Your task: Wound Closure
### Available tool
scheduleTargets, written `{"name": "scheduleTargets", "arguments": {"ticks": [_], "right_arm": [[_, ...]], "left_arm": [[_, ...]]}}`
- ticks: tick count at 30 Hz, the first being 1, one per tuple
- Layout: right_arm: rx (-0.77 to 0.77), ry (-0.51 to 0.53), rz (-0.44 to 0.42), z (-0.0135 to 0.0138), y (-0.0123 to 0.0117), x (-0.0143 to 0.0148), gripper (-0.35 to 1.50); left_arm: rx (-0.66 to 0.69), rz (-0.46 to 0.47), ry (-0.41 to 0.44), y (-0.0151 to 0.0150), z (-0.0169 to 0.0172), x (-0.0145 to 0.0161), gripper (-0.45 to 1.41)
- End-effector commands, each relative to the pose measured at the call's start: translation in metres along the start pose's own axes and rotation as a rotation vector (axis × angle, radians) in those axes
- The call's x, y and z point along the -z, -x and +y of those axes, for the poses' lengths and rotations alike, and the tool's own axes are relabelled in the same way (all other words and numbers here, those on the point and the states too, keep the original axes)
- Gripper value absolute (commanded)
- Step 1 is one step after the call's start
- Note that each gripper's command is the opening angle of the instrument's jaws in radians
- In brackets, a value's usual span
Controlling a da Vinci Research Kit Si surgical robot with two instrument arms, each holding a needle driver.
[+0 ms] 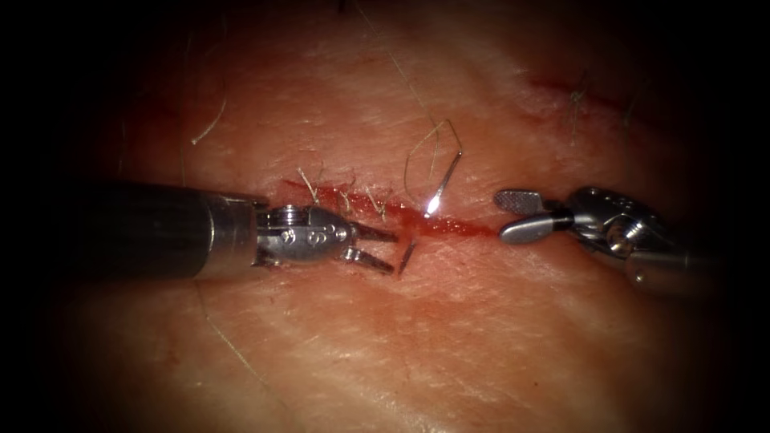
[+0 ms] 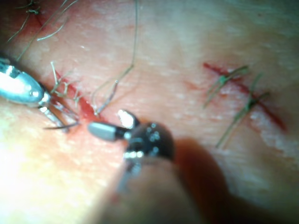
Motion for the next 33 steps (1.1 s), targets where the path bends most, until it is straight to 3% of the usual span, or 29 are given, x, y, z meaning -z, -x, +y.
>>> {"name": "scheduleTargets", "arguments": {"ticks": [1, 7, 20, 30, 31, 32, 33], "right_arm": [[0.0, -0.003, 0.0, 0.0002, 0.0005, -0.0008, 1.29], [0.003, -0.001, 0.001, 0.0005, 0.0007, -0.0009, 1.29], [0.025, 0.007, 0.007, 0.0007, 0.0032, -0.0024, 1.29], [0.028, 0.007, 0.008, 0.0006, 0.0035, -0.0034, 1.29], [0.029, 0.007, 0.009, 0.0006, 0.0036, -0.0034, 1.29], [0.029, 0.008, 0.009, 0.0006, 0.0036, -0.0034, 1.29], [0.029, 0.007, 0.008, 0.0005, 0.0036, -0.0034, 1.29]], "left_arm": [[-0.03, 0.007, -0.002, -0.0003, 0.0005, -0.0009, 0.76], [-0.109, 0.028, -0.019, -0.0019, 0.0022, -0.0009, 0.86], [-0.134, 0.05, -0.025, -0.0023, 0.0001, -0.0008, 0.56], [-0.139, 0.069, 0.006, -0.0021, -0.0011, -0.0022, 0.37], [-0.139, 0.069, 0.006, -0.0021, -0.0012, -0.0023, 0.29], [-0.146, 0.072, 0.011, -0.002, -0.0011, -0.0023, 0.07], [-0.118, 0.075, 0.014, -0.0019, -0.001, -0.0023, -0.35]]}}
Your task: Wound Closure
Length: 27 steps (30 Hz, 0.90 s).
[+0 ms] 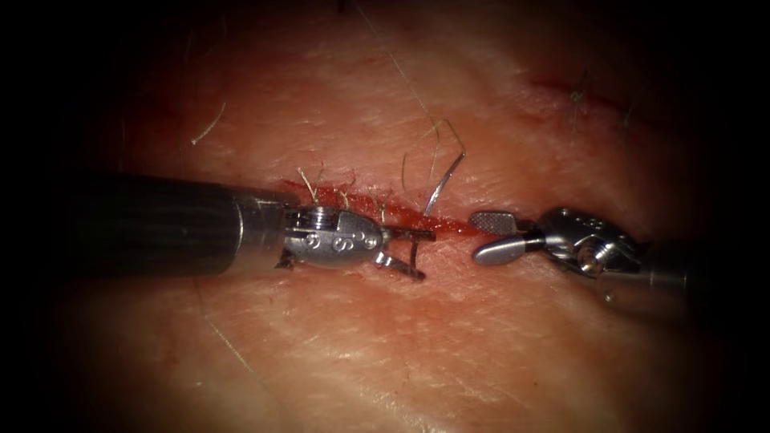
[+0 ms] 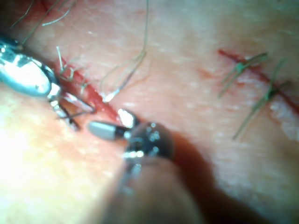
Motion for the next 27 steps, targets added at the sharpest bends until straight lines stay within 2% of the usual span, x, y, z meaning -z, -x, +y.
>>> {"name": "scheduleTargets", "arguments": {"ticks": [1, 4, 7, 18, 27], "right_arm": [[-0.001, -0.002, 0.0, 0.0001, 0.0005, -0.0007, 1.29], [-0.001, -0.003, 0.0, 0.0, 0.0006, -0.0006, 1.29], [-0.001, -0.003, 0.0, -0.0002, 0.0007, -0.0006, 1.29], [0.005, -0.002, -0.002, -0.0004, 0.0014, -0.0012, 1.29], [-0.006, -0.007, -0.004, -0.0007, 0.0015, -0.0011, 1.29]], "left_arm": [[0.054, -0.003, 0.005, 0.0002, 0.0003, -0.0007, -0.45], [0.222, -0.008, 0.019, -0.0004, 0.0006, -0.0001, -0.45], [0.332, 0.002, 0.043, -0.0018, 0.0012, 0.0008, -0.45], [0.514, 0.118, 0.175, -0.0094, 0.0032, 0.0042, -0.45], [0.585, 0.195, 0.286, -0.0141, 0.0046, 0.008, -0.45]]}}
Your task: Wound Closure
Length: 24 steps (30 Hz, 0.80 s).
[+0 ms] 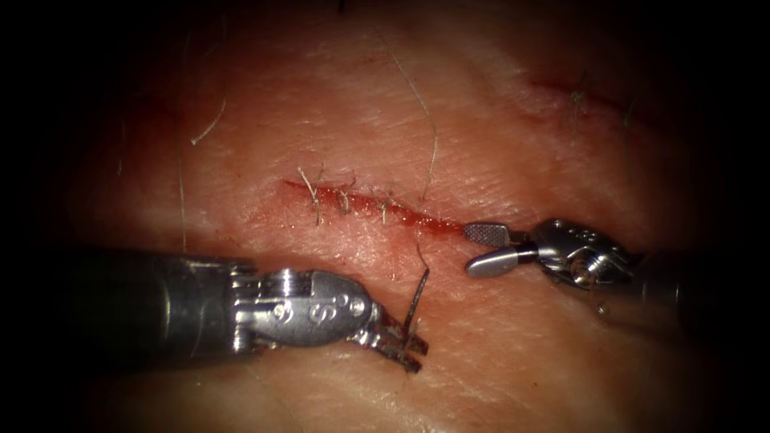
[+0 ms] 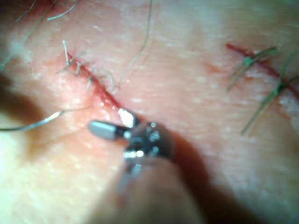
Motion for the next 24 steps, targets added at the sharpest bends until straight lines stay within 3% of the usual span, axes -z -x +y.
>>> {"name": "scheduleTargets", "arguments": {"ticks": [1, 4, 11, 14, 18, 24], "right_arm": [[-0.002, -0.006, -0.002, 0.0, 0.0005, -0.0007, 1.29], [-0.002, -0.007, -0.002, -0.0002, 0.0005, -0.0006, 1.29], [-0.004, -0.005, -0.002, -0.0008, 0.0006, -0.0003, 1.29], [0.104, 0.011, 0.01, -0.0015, 0.0004, -0.0002, 1.31], [0.356, 0.067, -0.024, -0.0047, -0.0005, -0.0001, 1.33], [0.504, 0.146, -0.022, -0.009, -0.0037, -0.0002, 1.23]], "left_arm": [[0.008, 0.003, 0.01, 0.0001, 0.0001, -0.0005, -0.45], [0.0, 0.006, 0.037, -0.0008, 0.0009, 0.0005, -0.45], [-0.202, 0.019, -0.158, -0.0052, -0.0008, 0.0048, -0.45], [-0.257, 0.019, -0.251, -0.0069, -0.0016, 0.0068, -0.45], [-0.311, 0.063, -0.334, -0.0085, -0.0022, 0.01, -0.45], [-0.315, 0.119, -0.428, -0.0086, -0.0017, 0.0136, -0.45]]}}
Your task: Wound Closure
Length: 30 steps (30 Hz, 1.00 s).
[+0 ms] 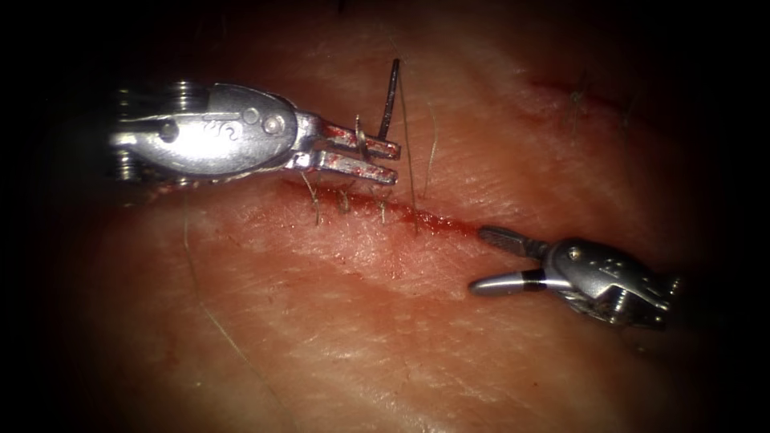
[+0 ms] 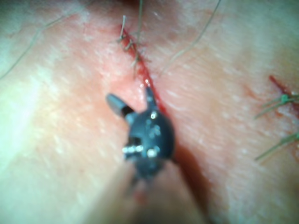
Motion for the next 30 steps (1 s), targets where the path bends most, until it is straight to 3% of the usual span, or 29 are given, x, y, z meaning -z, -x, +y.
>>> {"name": "scheduleTargets", "arguments": {"ticks": [1, 6, 13, 20, 23, 30], "right_arm": [[0.025, 0.014, 0.011, -0.0006, -0.0007, -0.0013, 1.21], [0.11, 0.079, 0.0, -0.0017, -0.0007, -0.004, 1.13], [0.165, 0.132, -0.048, -0.0016, 0.003, -0.0079, 0.82], [0.183, 0.188, -0.065, -0.0002, 0.0045, -0.0084, 0.74], [0.18, 0.178, -0.063, -0.0007, 0.0043, -0.0077, 0.84], [0.174, 0.163, -0.032, -0.0024, 0.0027, -0.0061, 0.86]], "left_arm": [[0.008, 0.003, -0.01, 0.0003, -0.0001, -0.0003, -0.45], [0.015, 0.004, -0.007, 0.001, 0.0018, 0.0003, -0.45], [-0.016, 0.02, 0.022, 0.003, 0.0052, -0.0012, -0.45], [-0.032, 0.023, 0.03, 0.0039, 0.007, -0.0014, -0.45], [-0.034, 0.024, 0.035, 0.004, 0.0073, -0.0004, -0.45], [-0.032, -0.007, -0.005, 0.005, 0.0066, 0.0026, -0.45]]}}
